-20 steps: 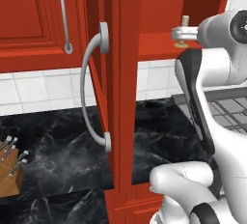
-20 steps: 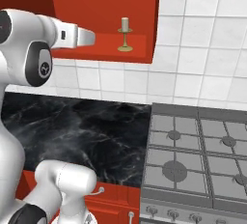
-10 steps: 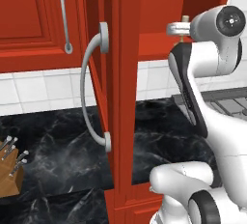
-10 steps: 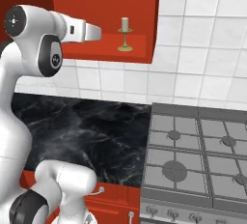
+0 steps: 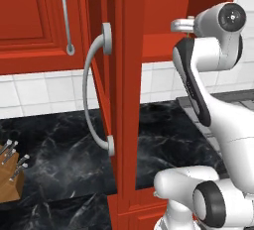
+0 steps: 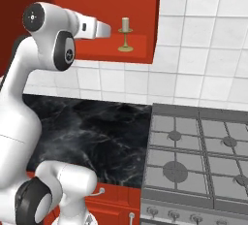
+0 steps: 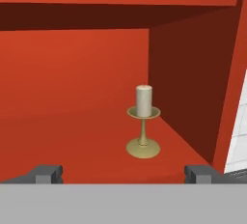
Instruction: Get the candle and the wine from the cabinet and move them to the dining counter.
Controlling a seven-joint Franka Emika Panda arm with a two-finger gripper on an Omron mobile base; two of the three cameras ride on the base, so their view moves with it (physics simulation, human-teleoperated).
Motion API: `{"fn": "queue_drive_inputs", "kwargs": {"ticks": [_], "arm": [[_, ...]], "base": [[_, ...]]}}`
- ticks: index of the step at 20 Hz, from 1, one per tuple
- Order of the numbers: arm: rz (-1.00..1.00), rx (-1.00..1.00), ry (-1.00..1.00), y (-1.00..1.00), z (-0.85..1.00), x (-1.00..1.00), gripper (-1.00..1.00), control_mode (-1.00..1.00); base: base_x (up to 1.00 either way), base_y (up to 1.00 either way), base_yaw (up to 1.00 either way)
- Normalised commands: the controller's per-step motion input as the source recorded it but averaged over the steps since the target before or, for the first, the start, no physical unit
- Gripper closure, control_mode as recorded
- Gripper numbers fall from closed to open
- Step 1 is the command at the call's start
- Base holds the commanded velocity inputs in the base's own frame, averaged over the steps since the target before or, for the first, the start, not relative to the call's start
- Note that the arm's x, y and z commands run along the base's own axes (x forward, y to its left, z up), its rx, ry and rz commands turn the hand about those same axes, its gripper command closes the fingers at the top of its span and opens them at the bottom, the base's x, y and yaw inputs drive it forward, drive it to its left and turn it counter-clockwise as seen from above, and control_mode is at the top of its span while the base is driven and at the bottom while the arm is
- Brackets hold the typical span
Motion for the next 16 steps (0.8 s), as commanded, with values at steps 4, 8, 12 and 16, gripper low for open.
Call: {"fn": "queue_drive_inputs", "kwargs": {"ticks": [4, 8, 12, 16], "arm": [[0.0, 0.03, 0.0, -0.15, 0.0, 0.27, -1.0, -1.0], [0.0, 0.02, 0.0, -0.14, 0.0, 0.17, -1.0, -1.0], [0.0, 0.0, 0.0, -0.06, 0.0, 0.16, -1.0, -1.0], [0.0, 0.0, 0.0, 0.0, 0.0, 0.12, -1.0, -1.0]], "base": [[0.0, 0.0, 0.0], [0.0, 0.0, 0.0], [0.0, 0.0, 0.0], [0.0, 0.0, 0.0]]}}
